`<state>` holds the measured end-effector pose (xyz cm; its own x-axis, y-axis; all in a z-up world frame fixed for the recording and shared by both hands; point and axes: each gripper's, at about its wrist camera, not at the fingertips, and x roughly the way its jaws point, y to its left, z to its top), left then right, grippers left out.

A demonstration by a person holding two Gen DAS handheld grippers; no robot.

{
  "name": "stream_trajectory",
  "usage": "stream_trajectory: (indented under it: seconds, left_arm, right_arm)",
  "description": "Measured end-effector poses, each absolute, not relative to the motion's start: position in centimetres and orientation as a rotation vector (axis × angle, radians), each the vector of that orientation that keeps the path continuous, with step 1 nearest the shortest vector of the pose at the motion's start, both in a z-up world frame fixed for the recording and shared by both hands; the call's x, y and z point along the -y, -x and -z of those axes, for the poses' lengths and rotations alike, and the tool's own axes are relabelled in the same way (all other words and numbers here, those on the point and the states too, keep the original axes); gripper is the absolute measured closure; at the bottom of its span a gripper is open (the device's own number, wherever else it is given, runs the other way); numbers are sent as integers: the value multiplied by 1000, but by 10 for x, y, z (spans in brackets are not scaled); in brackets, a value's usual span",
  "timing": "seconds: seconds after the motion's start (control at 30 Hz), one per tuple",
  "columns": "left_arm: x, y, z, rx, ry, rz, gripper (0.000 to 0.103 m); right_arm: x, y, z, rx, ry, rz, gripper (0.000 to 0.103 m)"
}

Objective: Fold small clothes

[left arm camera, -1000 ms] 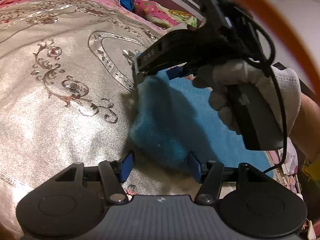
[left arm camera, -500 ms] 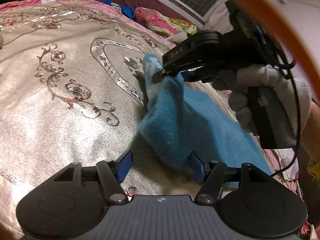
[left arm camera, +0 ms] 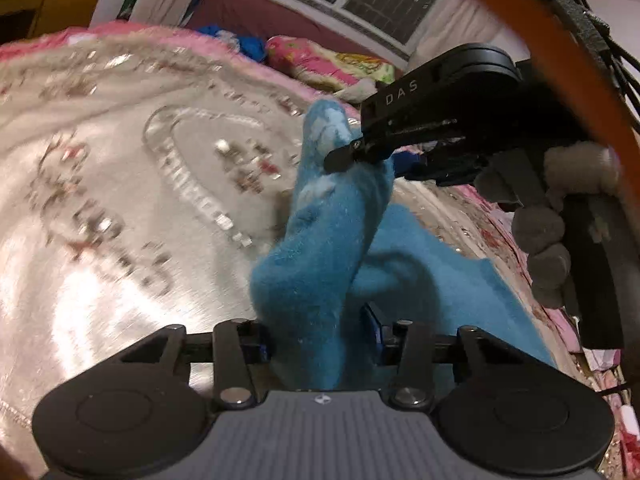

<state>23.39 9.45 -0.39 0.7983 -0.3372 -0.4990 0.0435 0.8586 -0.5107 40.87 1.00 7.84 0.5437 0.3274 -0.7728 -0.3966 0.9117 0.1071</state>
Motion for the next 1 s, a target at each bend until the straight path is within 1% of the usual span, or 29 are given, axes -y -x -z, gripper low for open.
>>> stream_trajectory:
  seconds: [0.03, 0.17, 0.4, 0.57, 0.73, 1.0]
  left_arm:
    - [-89, -234, -2, -608, 488, 224, 61]
    - [-65, -234, -31, -567, 437, 295, 67]
    - [-5, -241, -71, -518, 386, 450, 68]
    - [44, -246, -83, -513, 349, 543, 68]
    - [87, -254, -84, -536, 326, 588, 68]
    - [154, -258, -48, -624, 214, 568, 68]
  right_arm:
    - [-1, -408, -83, -892, 61, -432, 83]
    - [47, -404, -104, -853, -54, -440, 83]
    - [143, -393, -133, -771, -224, -416, 83]
    - [214, -385, -139, -736, -312, -364, 83]
    - [278, -379, -119, -728, -413, -317, 83]
    - [343, -385, -39, -811, -549, -223, 83]
